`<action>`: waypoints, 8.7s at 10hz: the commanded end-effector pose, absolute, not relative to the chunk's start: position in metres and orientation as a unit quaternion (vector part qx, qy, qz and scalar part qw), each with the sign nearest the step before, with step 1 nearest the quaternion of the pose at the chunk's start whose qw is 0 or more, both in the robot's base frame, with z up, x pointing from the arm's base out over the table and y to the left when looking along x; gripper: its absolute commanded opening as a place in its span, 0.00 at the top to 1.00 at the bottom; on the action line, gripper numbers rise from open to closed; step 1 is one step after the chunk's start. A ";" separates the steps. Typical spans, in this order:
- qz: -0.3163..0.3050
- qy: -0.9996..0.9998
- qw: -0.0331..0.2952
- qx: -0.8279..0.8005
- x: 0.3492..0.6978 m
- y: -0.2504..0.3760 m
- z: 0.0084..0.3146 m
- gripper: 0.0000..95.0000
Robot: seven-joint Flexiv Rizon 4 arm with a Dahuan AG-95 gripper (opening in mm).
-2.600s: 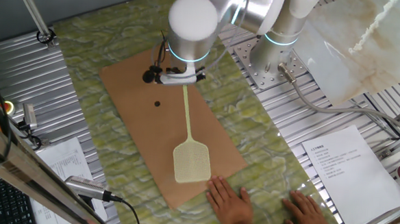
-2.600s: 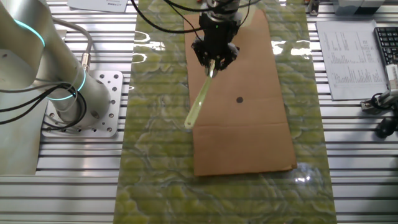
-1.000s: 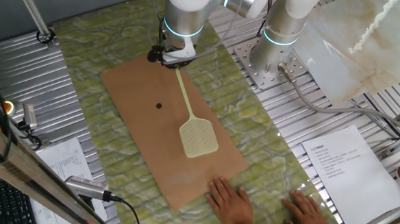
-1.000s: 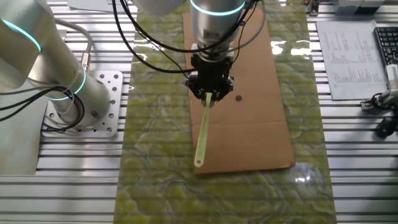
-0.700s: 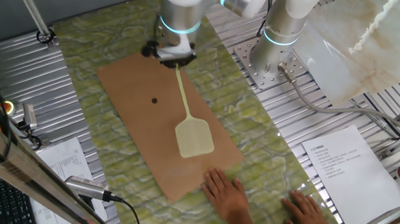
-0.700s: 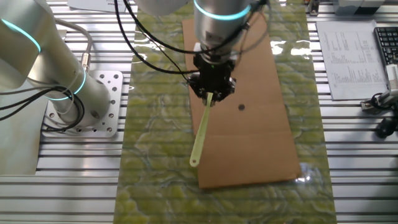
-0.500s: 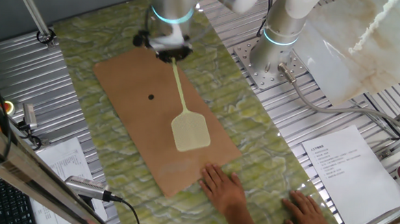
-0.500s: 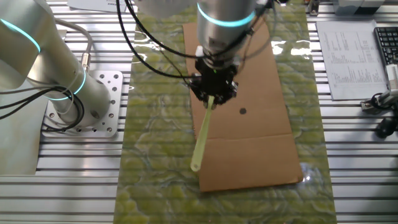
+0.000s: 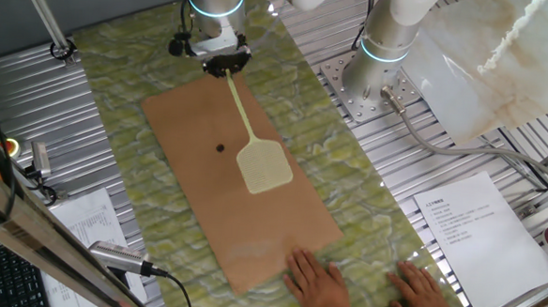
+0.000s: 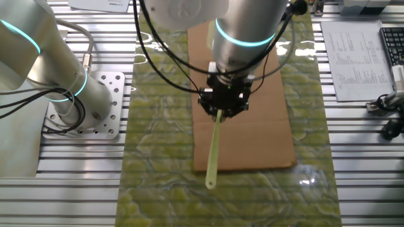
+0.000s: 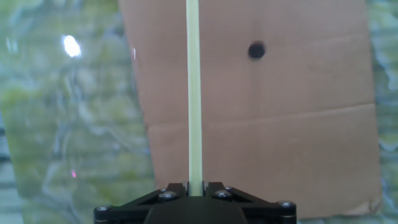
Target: Swat with a flyswatter
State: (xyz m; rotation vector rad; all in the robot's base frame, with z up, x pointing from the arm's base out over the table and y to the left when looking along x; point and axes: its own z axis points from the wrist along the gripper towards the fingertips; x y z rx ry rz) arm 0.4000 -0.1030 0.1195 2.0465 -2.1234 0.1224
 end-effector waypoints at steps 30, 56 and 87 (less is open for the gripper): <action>0.084 -0.780 0.087 0.614 0.387 -0.236 0.106 1.00; 0.041 -0.800 0.099 0.591 0.375 -0.272 0.111 1.00; 0.078 -0.789 0.106 0.600 0.387 -0.254 0.113 1.00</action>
